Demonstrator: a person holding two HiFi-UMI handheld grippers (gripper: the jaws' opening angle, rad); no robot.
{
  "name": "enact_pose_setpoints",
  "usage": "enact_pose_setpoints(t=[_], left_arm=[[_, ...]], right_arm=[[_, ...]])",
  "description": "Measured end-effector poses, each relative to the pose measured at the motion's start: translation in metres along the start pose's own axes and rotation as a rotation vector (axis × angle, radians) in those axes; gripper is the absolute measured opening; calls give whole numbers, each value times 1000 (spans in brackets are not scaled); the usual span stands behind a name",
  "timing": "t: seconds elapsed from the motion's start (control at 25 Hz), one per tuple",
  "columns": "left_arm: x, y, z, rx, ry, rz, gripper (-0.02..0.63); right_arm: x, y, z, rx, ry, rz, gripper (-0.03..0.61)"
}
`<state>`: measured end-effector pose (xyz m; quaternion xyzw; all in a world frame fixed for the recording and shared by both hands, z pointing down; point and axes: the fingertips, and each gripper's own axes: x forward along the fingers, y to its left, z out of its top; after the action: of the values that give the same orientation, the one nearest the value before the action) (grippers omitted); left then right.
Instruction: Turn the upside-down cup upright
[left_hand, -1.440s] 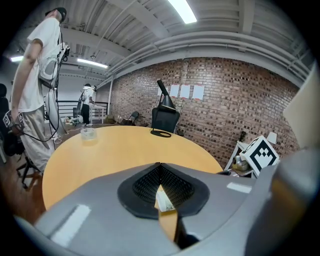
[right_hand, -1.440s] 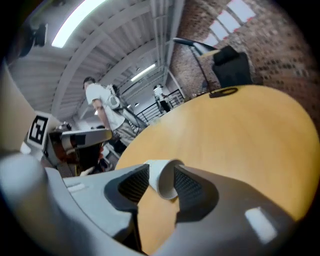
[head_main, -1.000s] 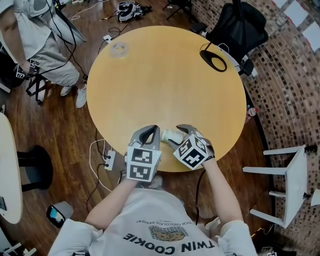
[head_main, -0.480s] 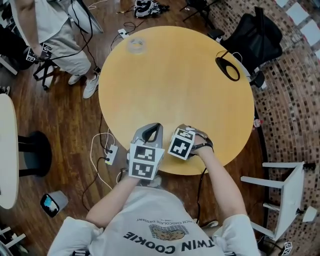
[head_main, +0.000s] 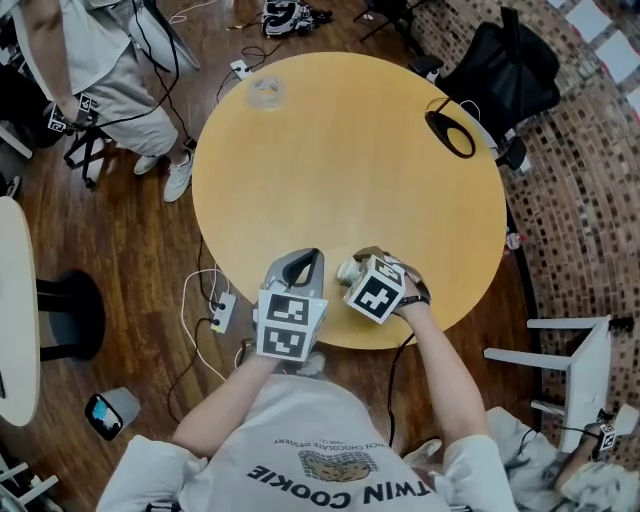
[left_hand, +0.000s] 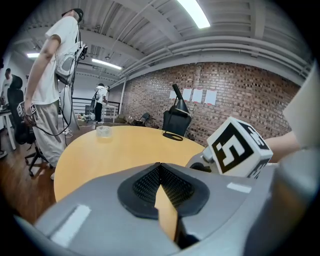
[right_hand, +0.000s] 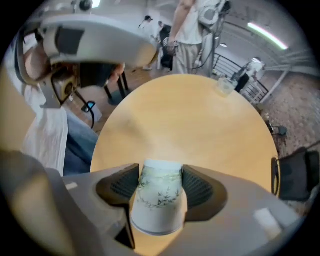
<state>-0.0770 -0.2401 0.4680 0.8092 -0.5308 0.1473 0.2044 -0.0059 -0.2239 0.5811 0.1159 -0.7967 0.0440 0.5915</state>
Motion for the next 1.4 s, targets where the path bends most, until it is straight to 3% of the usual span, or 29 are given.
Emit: enact_pose_setpoints(t=[0.16,0.4,0.72,1.08,1.4], left_arm=[[5,-9,-2,7,10,-21,6],[16,-26,5,38,23,-56,5],[19,-46,0,75,42,-86,6],[14,-50,-6,96,57,-80,6],[13,-60,-6,102,59,-67,6]], right_arm=[[-19,-22,-3,235,-189,-102,275],[-46,-47,-15,465,-486,-264,275],[-53,-46,-30,599,-751,-504,275],[-45,-32,-39,641,-820,-562,275],[-36,-26,-45,669,-757,-491,278]])
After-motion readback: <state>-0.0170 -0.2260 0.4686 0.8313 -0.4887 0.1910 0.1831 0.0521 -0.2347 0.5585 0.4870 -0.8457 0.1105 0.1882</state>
